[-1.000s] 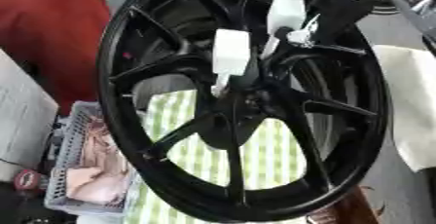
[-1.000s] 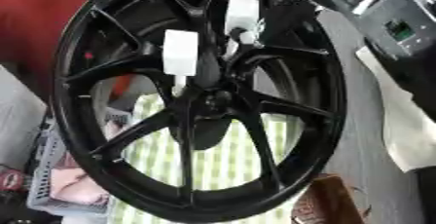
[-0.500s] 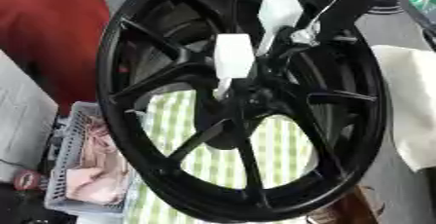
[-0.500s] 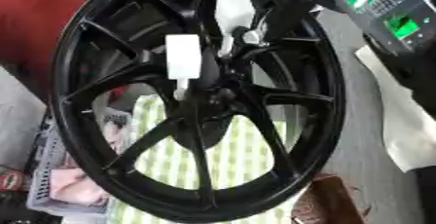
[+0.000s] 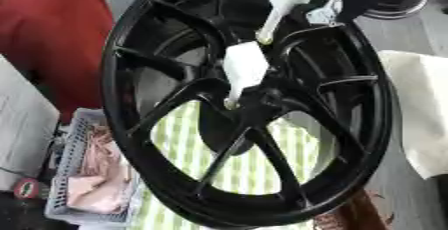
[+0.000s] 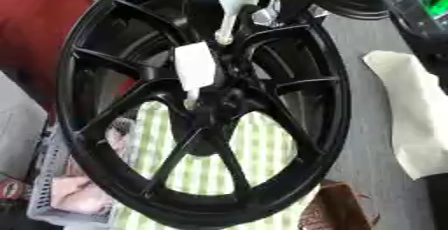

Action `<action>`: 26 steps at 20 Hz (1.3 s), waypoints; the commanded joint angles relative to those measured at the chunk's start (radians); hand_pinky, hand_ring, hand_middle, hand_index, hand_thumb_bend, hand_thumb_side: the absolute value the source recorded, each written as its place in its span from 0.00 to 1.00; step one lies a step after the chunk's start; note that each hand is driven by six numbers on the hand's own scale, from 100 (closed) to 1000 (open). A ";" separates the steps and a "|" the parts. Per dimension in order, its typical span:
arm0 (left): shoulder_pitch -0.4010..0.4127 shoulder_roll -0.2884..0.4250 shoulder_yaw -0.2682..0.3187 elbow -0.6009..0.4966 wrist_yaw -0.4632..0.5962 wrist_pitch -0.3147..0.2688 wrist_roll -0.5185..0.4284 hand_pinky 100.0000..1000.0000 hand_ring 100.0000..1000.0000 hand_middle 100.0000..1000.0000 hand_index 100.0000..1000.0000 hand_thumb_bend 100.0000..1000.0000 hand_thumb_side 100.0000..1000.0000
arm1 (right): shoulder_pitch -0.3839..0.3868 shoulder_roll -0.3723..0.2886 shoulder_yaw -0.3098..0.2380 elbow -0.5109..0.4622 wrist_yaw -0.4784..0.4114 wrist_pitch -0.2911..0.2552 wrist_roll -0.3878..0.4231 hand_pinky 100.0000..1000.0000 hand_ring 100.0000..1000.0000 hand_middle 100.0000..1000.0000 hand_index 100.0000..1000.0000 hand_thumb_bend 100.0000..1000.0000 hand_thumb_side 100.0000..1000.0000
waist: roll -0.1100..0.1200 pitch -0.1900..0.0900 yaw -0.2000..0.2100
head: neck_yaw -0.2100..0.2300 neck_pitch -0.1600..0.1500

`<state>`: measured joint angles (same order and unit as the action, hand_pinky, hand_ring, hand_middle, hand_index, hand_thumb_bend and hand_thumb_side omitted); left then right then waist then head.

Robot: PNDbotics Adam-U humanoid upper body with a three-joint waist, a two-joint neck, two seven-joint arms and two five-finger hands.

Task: Pull the pin out of the wheel hub.

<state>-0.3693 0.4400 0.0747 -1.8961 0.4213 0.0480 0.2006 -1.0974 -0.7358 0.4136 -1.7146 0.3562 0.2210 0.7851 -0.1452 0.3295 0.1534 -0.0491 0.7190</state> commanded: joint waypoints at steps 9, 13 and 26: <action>0.011 0.022 0.023 -0.009 -0.005 -0.008 0.014 0.82 0.74 0.55 0.76 0.06 0.49 | -0.017 -0.146 -0.167 -0.006 -0.151 0.056 -0.049 0.63 0.58 0.31 0.48 0.00 0.11 | 0.022 -0.048 -0.042 | 0.035 0.007; 0.019 0.026 0.032 -0.010 -0.008 -0.012 0.024 0.82 0.74 0.55 0.76 0.06 0.49 | 0.149 -0.304 -0.286 -0.024 -0.193 0.063 -0.138 0.63 0.58 0.33 0.50 0.00 0.13 | 0.027 -0.045 -0.063 | 0.054 0.003; 0.026 0.019 0.047 -0.015 -0.010 -0.022 0.041 0.82 0.74 0.55 0.76 0.05 0.48 | 0.700 -0.470 -0.613 0.050 -0.314 0.077 -0.437 0.63 0.59 0.37 0.53 0.00 0.19 | 0.077 -0.035 -0.108 | 0.072 -0.012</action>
<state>-0.3377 0.4410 0.1092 -1.8937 0.4142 0.0280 0.2374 -0.3935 -1.1599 -0.1560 -1.6745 0.0536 0.2995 0.3718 -0.0698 0.3138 0.0464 0.0183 0.7183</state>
